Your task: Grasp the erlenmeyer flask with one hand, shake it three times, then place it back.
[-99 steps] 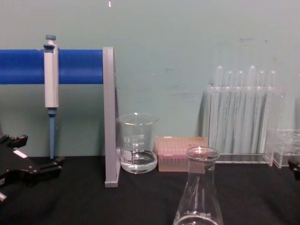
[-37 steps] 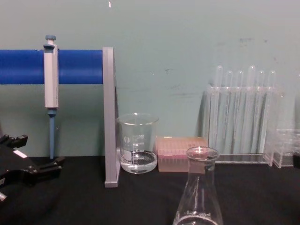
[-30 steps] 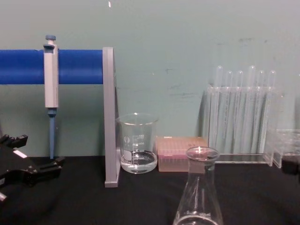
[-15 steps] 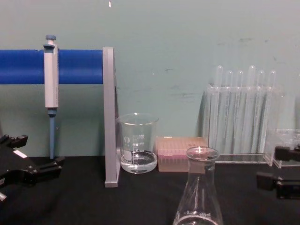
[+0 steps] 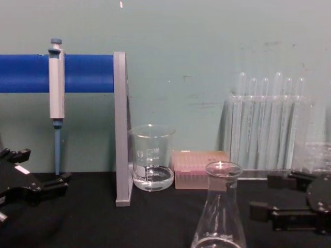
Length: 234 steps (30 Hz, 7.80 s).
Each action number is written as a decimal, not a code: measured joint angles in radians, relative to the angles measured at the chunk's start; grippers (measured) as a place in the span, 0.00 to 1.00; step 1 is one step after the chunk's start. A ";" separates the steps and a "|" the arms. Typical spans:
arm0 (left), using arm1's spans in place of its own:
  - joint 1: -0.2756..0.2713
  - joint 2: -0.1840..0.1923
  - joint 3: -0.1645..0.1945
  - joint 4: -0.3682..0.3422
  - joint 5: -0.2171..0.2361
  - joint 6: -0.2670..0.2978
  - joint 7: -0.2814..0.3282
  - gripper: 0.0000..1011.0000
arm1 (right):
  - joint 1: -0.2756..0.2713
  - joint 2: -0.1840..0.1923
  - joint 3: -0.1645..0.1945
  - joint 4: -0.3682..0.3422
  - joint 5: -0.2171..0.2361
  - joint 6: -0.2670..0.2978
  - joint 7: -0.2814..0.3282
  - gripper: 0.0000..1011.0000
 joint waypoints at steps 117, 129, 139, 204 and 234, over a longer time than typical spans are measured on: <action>0.000 0.000 0.000 0.000 0.000 0.000 0.000 0.99 | 0.157 -0.132 -0.112 0.202 0.007 -0.044 0.029 0.45; 0.000 0.000 0.000 0.000 0.000 0.000 0.000 0.99 | 0.157 -0.132 -0.112 0.202 0.007 -0.044 0.029 0.45; 0.000 0.000 0.000 0.000 0.000 0.000 0.000 0.99 | 0.131 -0.132 -0.082 0.170 0.011 -0.021 -0.038 0.44; 0.000 0.000 0.000 0.000 0.000 0.000 0.000 0.99 | -0.023 -0.212 0.125 -0.174 -0.139 0.061 -0.310 0.44; 0.000 0.000 0.000 0.000 0.000 0.000 0.000 0.99 | 0.059 -0.175 -0.004 -0.129 -0.054 -0.003 -0.180 0.44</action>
